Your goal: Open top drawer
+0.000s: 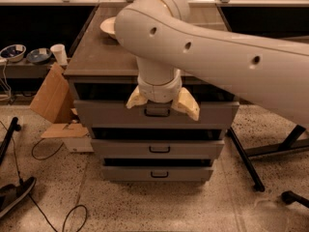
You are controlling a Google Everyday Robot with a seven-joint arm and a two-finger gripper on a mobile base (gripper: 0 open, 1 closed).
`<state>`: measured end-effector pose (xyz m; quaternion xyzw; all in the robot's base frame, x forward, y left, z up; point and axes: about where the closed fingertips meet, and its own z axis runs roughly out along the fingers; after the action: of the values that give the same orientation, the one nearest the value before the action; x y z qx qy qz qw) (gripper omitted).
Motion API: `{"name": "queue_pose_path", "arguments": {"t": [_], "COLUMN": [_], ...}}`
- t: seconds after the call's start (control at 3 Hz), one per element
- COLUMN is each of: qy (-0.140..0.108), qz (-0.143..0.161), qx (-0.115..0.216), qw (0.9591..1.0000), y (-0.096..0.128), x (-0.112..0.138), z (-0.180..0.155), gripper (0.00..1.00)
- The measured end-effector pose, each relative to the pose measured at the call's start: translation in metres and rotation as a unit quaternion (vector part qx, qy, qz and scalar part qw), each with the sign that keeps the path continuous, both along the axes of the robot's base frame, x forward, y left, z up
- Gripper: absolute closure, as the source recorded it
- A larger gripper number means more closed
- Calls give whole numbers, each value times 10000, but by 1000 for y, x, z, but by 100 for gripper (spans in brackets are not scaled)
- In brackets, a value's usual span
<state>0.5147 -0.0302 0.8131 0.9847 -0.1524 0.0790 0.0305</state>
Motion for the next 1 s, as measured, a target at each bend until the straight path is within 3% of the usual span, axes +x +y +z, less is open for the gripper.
{"name": "queue_pose_path", "arguments": {"t": [0.33,1.0], "qy": [42,-30], "qz": [442,1225], "qx": [-130,-84], "qw": [9989,9924], "y": [36,94], "x": [15,52], "z": [-21,-71], "gripper": [0,0]}}
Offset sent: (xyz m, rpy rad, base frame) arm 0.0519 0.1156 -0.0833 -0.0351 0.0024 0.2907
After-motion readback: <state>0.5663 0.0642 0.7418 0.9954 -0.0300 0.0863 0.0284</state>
